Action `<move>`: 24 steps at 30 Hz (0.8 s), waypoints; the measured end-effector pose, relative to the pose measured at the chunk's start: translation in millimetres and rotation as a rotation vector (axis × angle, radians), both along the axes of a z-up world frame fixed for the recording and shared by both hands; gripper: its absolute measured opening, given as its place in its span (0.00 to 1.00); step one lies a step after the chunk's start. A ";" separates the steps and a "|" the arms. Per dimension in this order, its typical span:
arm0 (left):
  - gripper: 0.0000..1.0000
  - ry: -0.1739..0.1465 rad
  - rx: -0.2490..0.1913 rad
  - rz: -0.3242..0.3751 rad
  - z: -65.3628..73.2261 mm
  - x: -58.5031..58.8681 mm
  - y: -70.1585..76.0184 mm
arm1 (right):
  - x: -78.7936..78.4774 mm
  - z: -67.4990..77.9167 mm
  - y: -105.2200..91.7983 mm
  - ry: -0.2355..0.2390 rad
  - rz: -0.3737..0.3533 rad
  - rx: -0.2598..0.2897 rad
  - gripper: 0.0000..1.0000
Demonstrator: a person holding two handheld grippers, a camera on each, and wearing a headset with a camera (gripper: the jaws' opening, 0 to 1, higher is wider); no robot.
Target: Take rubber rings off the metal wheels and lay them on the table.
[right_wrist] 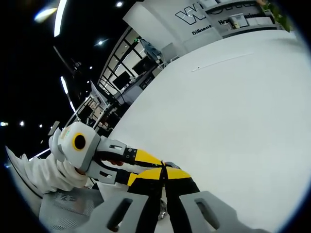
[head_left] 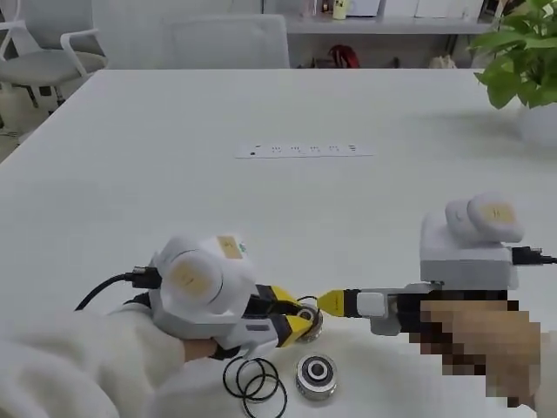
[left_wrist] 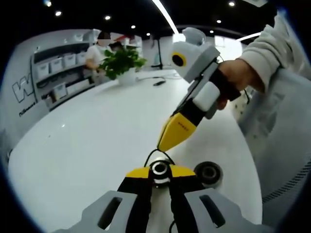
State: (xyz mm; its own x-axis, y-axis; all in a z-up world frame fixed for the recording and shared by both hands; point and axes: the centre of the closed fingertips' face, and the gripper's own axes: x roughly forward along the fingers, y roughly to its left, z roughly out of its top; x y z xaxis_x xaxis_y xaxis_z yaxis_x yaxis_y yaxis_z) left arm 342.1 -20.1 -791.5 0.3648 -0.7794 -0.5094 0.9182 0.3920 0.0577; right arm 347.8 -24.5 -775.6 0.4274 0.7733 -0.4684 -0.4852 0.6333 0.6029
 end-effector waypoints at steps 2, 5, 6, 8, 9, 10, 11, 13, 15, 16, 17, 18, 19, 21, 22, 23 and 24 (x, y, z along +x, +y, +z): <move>0.14 -0.002 0.009 -0.003 0.3 -0.5 0.0 | -0.5 -0.3 -0.3 0.003 -0.001 0.000 0.00; 0.14 0.005 0.009 -0.008 3.8 -1.0 -0.3 | -0.3 -0.8 -1.5 0.002 -0.002 -0.003 0.00; 0.13 0.003 0.008 -0.011 4.5 -1.4 -0.6 | 0.0 -1.0 -2.2 0.004 -0.005 -0.001 0.00; 0.14 0.002 0.008 -0.016 5.8 -1.7 -0.9 | 0.7 -1.4 -4.1 0.009 -0.007 0.002 0.00; 0.14 0.001 0.007 -0.018 6.6 -1.7 -1.0 | 0.6 -1.5 -4.2 0.009 -0.007 0.001 0.00; 0.15 0.000 0.002 -0.021 8.9 -1.9 -1.5 | 0.4 -1.5 -4.2 0.010 -0.007 0.001 0.00; 0.15 -0.003 -0.002 -0.022 11.1 -1.8 -1.9 | 0.1 -1.1 -3.8 0.009 -0.006 0.002 0.00; 0.17 -0.008 -0.011 -0.021 15.9 -0.5 -1.8 | -0.1 -0.4 -3.4 0.009 -0.005 0.003 0.00; 0.20 -0.016 -0.025 -0.022 21.9 0.3 -1.8 | 0.7 0.4 -3.5 0.006 -0.004 0.005 0.00; 0.22 -0.022 -0.034 -0.027 25.7 0.2 -1.9 | 1.0 0.8 -3.6 0.006 -0.004 0.006 0.00; 0.24 -0.025 -0.042 -0.031 28.4 0.0 -2.1 | 1.0 1.4 -3.4 0.005 -0.004 0.007 0.00; 0.27 -0.029 -0.049 -0.034 32.0 -0.4 -2.1 | 1.3 2.2 -3.3 0.003 -0.003 0.009 0.00; 0.28 -0.030 -0.051 -0.034 33.1 -0.4 -2.0 | 1.2 2.8 -3.2 0.002 -0.004 0.009 0.00; 0.31 -0.042 -0.058 -0.039 39.3 0.1 -1.2 | 1.1 4.1 -3.0 0.000 -0.003 0.013 0.00; 0.31 -0.045 -0.060 -0.040 41.3 0.1 -0.7 | 1.4 4.7 -2.9 0.000 -0.005 0.015 0.00; 0.31 -0.049 -0.062 -0.043 44.4 0.3 0.2 | 1.3 4.9 -3.0 0.000 -0.006 0.016 0.00; 0.32 -0.052 -0.063 -0.046 46.9 0.4 1.1 | 1.7 5.6 -3.4 -0.004 -0.009 0.017 0.00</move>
